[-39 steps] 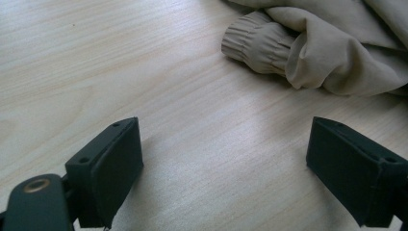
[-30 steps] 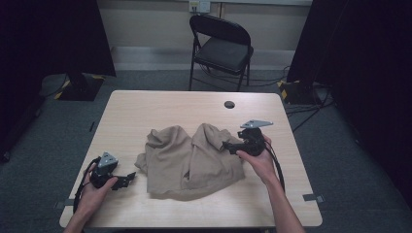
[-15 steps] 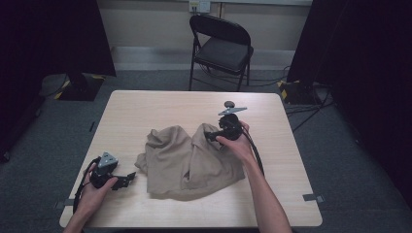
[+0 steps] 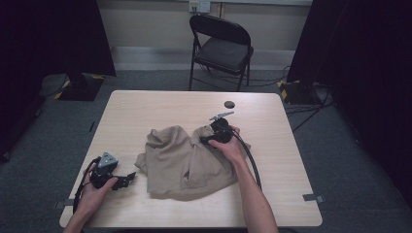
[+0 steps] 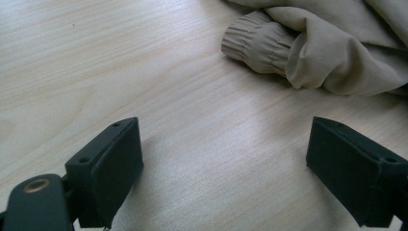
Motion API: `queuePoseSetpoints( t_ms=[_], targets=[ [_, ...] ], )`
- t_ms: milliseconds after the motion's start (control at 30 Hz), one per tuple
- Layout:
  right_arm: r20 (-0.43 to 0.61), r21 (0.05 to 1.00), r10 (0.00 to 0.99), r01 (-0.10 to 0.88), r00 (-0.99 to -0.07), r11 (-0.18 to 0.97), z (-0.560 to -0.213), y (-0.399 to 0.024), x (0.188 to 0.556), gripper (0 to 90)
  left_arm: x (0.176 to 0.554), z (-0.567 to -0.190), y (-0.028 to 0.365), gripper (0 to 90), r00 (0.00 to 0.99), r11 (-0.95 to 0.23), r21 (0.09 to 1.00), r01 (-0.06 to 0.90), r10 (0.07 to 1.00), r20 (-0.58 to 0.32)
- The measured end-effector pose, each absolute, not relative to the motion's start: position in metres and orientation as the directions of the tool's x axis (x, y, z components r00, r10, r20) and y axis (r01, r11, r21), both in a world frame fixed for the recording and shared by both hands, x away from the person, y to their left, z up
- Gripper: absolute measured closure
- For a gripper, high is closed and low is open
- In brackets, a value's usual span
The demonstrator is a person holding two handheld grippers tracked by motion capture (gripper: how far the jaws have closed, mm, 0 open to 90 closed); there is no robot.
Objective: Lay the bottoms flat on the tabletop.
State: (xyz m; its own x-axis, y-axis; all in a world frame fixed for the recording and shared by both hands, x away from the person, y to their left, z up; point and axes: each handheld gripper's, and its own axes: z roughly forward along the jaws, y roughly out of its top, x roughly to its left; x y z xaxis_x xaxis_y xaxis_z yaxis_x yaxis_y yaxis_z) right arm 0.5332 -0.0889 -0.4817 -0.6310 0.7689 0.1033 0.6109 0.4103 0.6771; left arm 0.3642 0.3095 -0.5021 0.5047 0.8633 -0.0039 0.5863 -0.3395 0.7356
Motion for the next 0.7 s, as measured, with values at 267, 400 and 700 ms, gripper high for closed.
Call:
queuePoseSetpoints(
  t_ms=[267, 400, 700],
  targets=[
    [0.066, 0.69, 0.78, 0.593, -0.622, 0.415, -0.483, -0.088, 0.528, 55.0, 0.364, -0.502, 0.309, 11.9, 0.505, -0.339, 0.736, 0.586, 0.863, -0.004],
    [0.07, 0.698, 0.775, 0.586, -0.628, 0.411, -0.48, -0.09, 0.526, 77.2, 0.364, -0.502, 0.31, 11.9, 0.505, -0.339, 0.736, 0.586, 0.863, -0.004],
    [0.134, 0.752, 0.745, 0.557, -0.653, 0.352, -0.451, -0.108, 0.511, 87.3, 0.364, -0.502, 0.31, 11.9, 0.505, -0.339, 0.736, 0.586, 0.863, -0.004]
  ],
)
